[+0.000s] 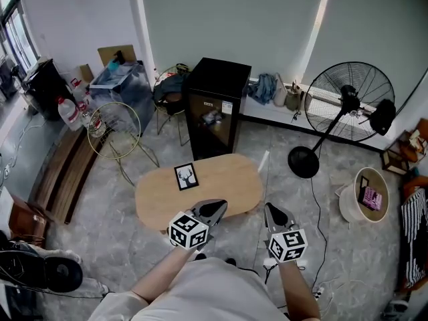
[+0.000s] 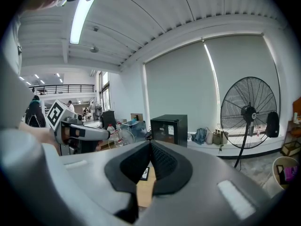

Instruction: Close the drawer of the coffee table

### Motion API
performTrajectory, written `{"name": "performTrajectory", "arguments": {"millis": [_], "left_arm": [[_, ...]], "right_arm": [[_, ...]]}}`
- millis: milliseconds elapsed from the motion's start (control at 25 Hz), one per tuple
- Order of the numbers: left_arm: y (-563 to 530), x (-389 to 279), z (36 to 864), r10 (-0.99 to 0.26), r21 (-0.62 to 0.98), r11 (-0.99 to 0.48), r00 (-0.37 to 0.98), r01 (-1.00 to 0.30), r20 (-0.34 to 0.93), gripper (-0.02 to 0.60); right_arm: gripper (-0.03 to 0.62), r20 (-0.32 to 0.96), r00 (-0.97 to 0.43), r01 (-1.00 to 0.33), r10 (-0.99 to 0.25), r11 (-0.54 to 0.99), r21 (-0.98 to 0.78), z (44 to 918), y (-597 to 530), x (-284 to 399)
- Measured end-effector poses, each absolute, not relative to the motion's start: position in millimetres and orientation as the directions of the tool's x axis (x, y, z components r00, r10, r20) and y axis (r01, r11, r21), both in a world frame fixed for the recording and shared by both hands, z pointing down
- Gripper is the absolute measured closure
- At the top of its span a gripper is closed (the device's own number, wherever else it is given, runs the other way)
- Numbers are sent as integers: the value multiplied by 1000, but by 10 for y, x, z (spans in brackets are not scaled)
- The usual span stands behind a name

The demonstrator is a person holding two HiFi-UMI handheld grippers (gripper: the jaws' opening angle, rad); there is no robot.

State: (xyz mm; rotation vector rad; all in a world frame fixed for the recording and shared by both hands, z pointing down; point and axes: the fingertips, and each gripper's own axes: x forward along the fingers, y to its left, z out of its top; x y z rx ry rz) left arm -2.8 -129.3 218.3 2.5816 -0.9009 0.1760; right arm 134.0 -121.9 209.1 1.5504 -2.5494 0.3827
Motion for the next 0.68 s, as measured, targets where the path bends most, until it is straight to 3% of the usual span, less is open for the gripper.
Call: {"name": "performTrajectory", "arguments": {"millis": [680], "left_arm": [[-1273,104,2147,-565,328,-715,787,-617,249,575]], "right_arm": [[583,246,-462,-887,-852,441,-136,2064,-1194,1460]]}}
